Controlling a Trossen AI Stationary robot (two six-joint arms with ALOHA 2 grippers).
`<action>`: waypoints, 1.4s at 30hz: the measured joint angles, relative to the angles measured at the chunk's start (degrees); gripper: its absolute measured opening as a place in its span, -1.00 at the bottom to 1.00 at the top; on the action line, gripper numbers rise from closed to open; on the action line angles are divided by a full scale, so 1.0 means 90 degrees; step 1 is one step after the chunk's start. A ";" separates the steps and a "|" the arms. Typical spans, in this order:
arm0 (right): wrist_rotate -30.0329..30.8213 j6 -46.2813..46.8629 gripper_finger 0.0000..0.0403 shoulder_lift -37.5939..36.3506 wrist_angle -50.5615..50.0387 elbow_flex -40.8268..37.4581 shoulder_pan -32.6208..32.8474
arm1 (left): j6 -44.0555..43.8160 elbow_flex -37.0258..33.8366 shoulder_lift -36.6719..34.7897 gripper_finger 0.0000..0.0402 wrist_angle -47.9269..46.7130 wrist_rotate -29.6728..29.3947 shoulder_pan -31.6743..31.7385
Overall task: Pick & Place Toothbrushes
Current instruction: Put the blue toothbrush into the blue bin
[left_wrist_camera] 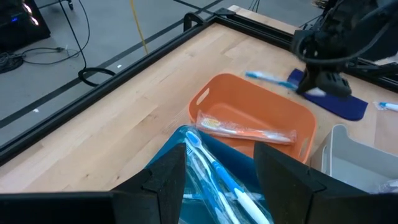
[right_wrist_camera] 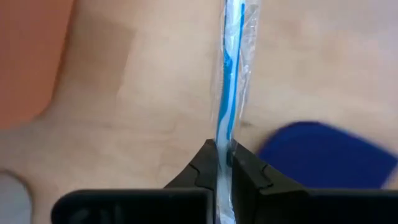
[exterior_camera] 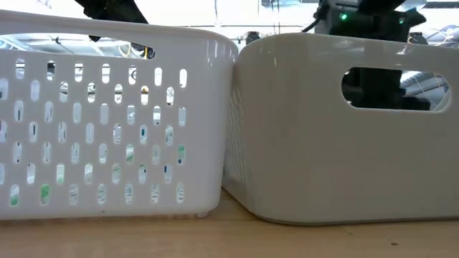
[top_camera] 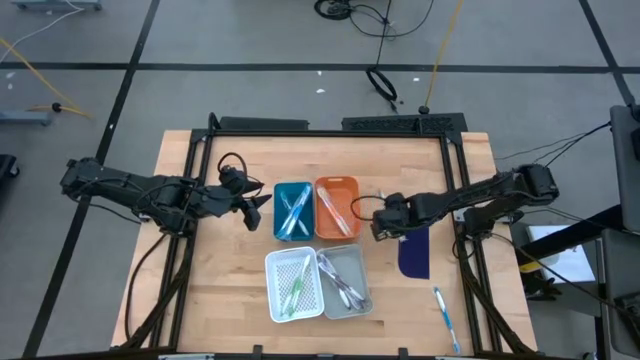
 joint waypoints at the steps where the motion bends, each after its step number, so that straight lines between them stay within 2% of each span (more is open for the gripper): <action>1: 0.0109 0.0098 -0.96 -0.0115 -0.0169 0.0001 0.0000 | 0.0000 0.0000 0.0002 -0.07 0.0000 -0.0002 0.0000; 7: 0.0679 0.0282 -0.96 -0.1040 -0.0441 0.0001 0.0000 | 0.0000 0.0000 0.0000 -0.07 0.0002 0.0012 0.0000; 10: 0.0982 -0.0018 -0.96 -0.1530 0.0007 0.0008 0.0004 | -0.0005 0.0000 0.0000 -0.07 0.0007 0.0094 0.0005; 13: 0.1219 -0.0853 -0.96 -0.1949 0.0845 0.0011 0.0005 | -0.0060 0.0000 0.0000 -0.07 0.0015 0.0306 0.0005; 16: 0.1417 -0.2175 -0.96 -0.2233 0.1953 0.0013 0.0007 | -0.0258 0.0000 0.0000 -0.07 0.0022 0.0556 0.0005; 20: 0.1490 -0.4428 -0.96 -0.2379 0.3481 0.0018 0.0012 | -0.0700 0.0000 0.0000 -0.07 0.0073 0.0910 0.0005; 26: 0.1466 -0.7476 -0.96 -0.2373 0.5304 0.0018 0.0015 | -0.1397 0.0000 0.0000 -0.07 0.0908 0.1658 0.0005; 36: 0.1277 -1.2862 -0.96 -0.2345 0.6062 0.0018 0.0034 | -0.2441 0.0000 0.0002 -0.07 0.3308 0.2504 0.0003; 42: 0.1274 -1.5151 -0.92 -0.2345 0.6154 0.0018 0.0034 | -0.2973 0.0000 0.0002 -0.07 0.4101 0.2508 0.0005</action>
